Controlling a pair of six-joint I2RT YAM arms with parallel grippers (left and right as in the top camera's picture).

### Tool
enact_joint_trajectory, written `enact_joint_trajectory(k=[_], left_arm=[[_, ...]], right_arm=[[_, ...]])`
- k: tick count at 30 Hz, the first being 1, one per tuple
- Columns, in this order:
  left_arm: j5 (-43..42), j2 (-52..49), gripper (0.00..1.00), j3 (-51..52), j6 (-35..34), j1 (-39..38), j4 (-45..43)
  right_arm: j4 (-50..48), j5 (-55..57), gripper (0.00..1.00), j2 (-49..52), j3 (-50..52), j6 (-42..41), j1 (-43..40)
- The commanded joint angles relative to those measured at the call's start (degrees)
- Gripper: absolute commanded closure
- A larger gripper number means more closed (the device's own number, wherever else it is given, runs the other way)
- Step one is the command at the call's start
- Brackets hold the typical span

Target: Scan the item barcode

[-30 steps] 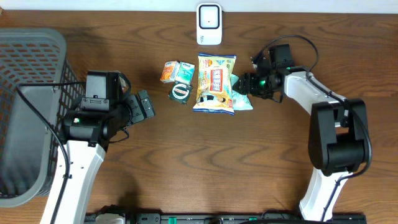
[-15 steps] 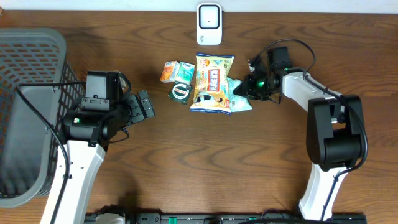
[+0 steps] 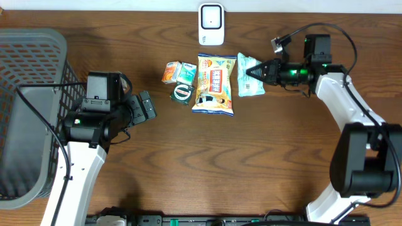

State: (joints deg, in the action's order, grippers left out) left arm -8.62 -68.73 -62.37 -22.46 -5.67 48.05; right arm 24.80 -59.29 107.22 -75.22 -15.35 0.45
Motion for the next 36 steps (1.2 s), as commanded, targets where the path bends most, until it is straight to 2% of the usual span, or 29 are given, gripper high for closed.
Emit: enact_joint_trajectory(k=[1,13,22,36], left_arm=[[0.74,-0.13,0.02,-0.50,0.15,0.35,0.13],[0.74,-0.13,0.02,-0.50,0.15,0.35,0.15],[0.74,-0.13,0.02,-0.50,0.15,0.35,0.15],[0.74,-0.13,0.02,-0.50,0.15,0.35,0.15]], right_arm=[[0.00,-5.73,0.99,-3.98,-0.07,1.25,2.12],[-0.37,4.59,0.99,-13.16,-0.07,-2.01,7.67],[-0.35,5.07,0.99,-19.76,-0.07,-2.47,8.35],[0.07,5.44,0.99,-20.33,-0.04,-3.50,10.03]])
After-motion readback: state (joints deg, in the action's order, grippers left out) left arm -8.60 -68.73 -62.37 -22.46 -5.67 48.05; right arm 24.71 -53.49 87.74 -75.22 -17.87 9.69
